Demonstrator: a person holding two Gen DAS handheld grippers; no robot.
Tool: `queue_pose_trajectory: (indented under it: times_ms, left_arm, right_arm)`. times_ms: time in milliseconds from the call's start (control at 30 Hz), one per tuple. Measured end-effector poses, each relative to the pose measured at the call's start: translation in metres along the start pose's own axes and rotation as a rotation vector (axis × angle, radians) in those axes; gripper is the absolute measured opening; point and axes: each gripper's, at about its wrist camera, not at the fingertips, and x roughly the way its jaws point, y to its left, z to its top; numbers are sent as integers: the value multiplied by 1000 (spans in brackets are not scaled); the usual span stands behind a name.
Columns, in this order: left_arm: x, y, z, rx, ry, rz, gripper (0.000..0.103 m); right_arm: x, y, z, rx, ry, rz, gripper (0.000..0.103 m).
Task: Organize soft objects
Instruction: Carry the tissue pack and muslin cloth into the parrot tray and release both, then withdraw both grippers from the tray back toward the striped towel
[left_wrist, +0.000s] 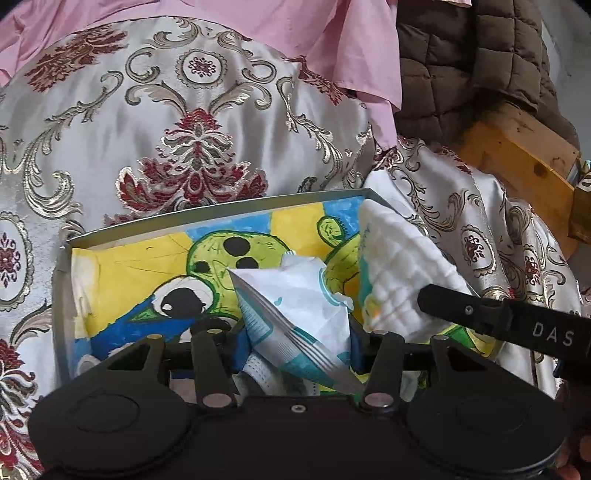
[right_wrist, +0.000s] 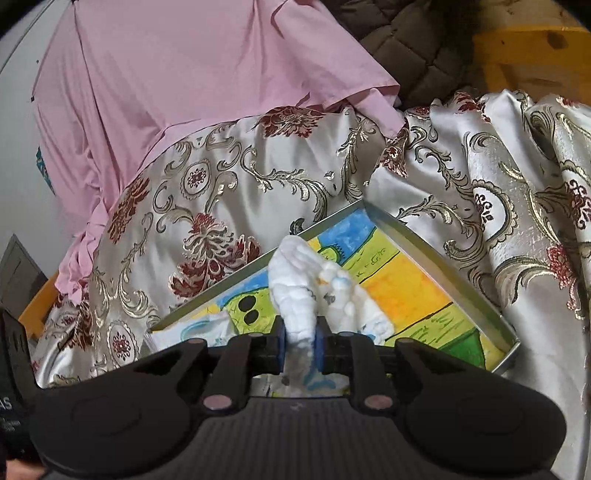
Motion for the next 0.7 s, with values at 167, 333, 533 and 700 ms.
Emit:
queue_pose_trajectory:
  times_ms: [167,333,533,700]
  left_arm:
    - [-7,-3,-1,19,0,23,55]
    - [-16,-4,-2,35,4,30,59]
    - [-35,-1,-5,16,-17,59,77]
    - [-62,2,-5,-1,-58,78,87]
  right_arm:
    - [-4,-1,-1,0,9,1,28]
    - [-8,1,0,1,10,4,36]
    - [-22,11,6,-33,-17,-1,58]
    - [-44,25,13,-72,-60,-4,70]
